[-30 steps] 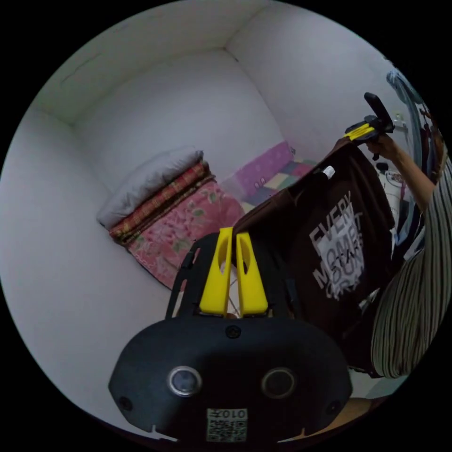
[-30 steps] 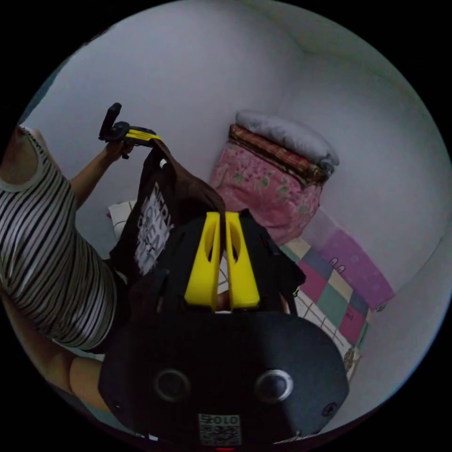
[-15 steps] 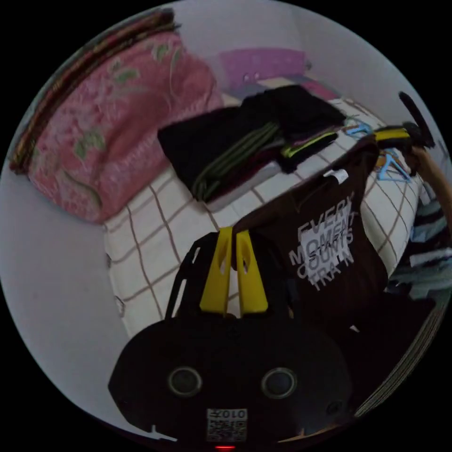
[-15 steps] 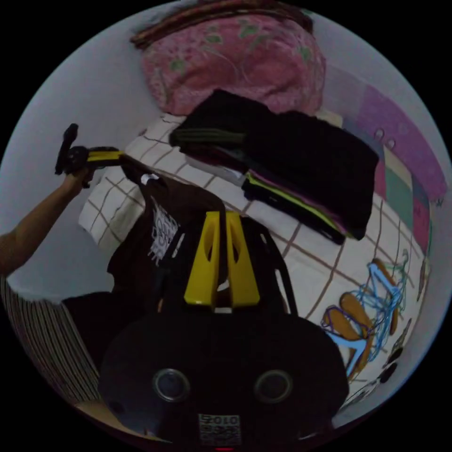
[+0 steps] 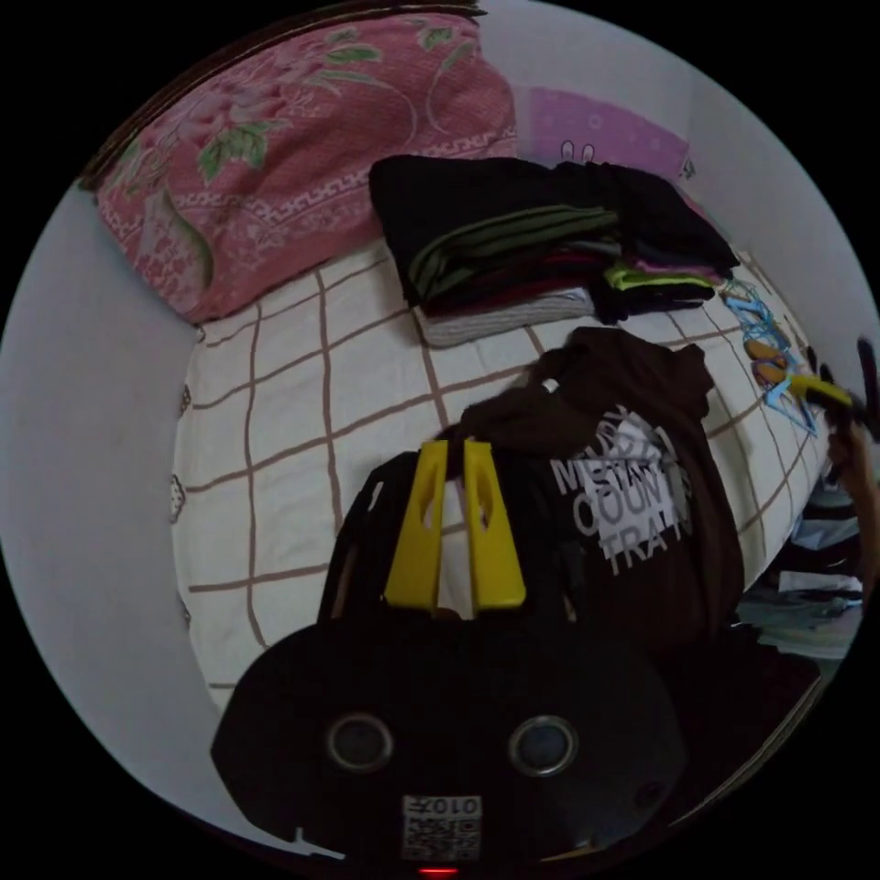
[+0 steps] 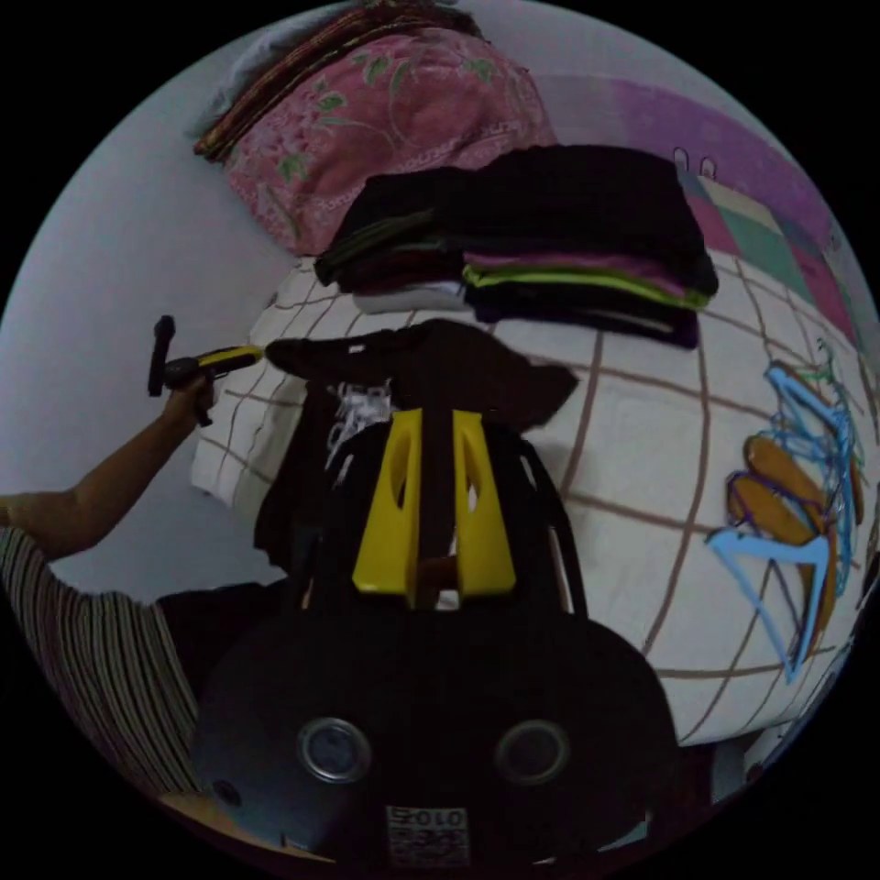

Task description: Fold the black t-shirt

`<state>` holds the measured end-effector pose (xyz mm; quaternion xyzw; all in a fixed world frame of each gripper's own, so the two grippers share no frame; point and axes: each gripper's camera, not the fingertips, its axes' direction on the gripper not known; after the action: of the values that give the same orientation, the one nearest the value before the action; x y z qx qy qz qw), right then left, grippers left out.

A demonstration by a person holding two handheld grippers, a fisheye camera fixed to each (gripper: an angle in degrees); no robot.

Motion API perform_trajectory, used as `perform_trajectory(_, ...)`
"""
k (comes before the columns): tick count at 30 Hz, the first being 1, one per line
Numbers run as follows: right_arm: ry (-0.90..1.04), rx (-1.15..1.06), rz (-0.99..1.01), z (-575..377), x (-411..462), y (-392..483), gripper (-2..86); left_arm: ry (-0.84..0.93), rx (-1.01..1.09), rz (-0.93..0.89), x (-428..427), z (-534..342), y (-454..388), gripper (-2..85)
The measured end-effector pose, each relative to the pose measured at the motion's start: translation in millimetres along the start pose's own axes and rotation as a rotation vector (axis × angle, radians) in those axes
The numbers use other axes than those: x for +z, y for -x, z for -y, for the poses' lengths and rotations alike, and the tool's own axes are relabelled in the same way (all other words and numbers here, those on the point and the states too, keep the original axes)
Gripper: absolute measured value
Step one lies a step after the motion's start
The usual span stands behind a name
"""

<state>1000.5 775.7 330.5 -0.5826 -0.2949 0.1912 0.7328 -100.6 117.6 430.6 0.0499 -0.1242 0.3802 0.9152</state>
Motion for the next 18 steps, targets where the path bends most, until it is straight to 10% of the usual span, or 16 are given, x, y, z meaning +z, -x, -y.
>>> perform_trajectory(18, 0.273, 0.307, 0.012, -173, 201, -51, 8.5, 0.308, -0.068, -0.459, 148, -178, 60, 7.2)
